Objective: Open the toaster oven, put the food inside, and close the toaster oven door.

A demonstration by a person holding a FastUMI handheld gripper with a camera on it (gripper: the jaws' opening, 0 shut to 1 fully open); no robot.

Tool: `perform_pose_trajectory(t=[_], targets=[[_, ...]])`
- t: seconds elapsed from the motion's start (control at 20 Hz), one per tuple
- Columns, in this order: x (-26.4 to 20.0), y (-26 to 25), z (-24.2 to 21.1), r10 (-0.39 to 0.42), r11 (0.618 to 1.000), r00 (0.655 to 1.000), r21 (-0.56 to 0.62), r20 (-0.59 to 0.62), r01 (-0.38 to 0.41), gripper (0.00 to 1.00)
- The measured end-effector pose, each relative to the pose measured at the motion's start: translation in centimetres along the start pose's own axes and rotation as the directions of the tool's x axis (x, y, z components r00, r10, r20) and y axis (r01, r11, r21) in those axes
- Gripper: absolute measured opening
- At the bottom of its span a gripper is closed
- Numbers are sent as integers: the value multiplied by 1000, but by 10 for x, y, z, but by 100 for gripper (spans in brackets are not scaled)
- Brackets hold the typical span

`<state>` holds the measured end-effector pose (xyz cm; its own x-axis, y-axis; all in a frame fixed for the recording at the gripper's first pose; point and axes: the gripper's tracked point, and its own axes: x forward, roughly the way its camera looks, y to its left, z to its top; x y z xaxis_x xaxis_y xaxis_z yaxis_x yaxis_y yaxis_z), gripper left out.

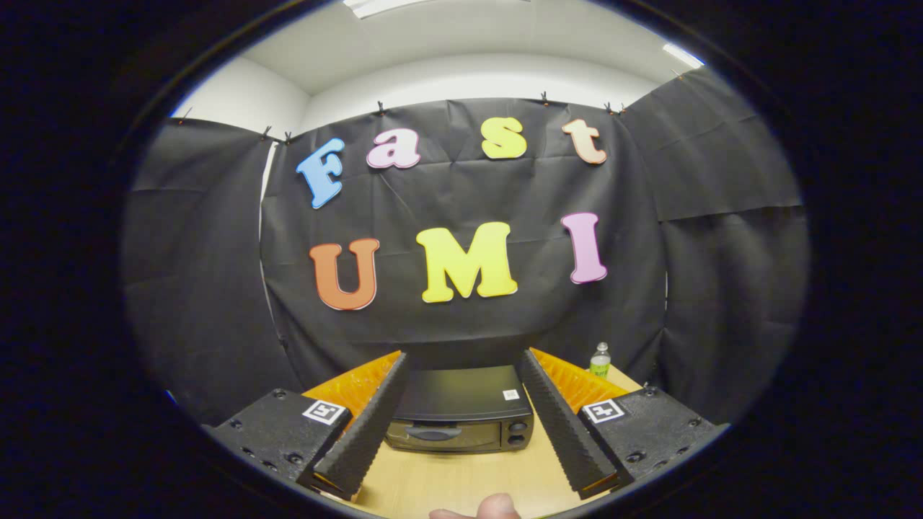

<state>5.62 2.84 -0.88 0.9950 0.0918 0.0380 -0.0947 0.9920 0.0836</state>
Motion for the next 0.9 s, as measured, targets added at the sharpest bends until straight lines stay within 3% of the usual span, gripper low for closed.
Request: perform_pose_trajectory(t=[0.4,0.9], targets=[[78,29,-58,90,996,993,-16,-74,-92,100],[165,31,-224,74,996,948,-25,-310,-86,100]])
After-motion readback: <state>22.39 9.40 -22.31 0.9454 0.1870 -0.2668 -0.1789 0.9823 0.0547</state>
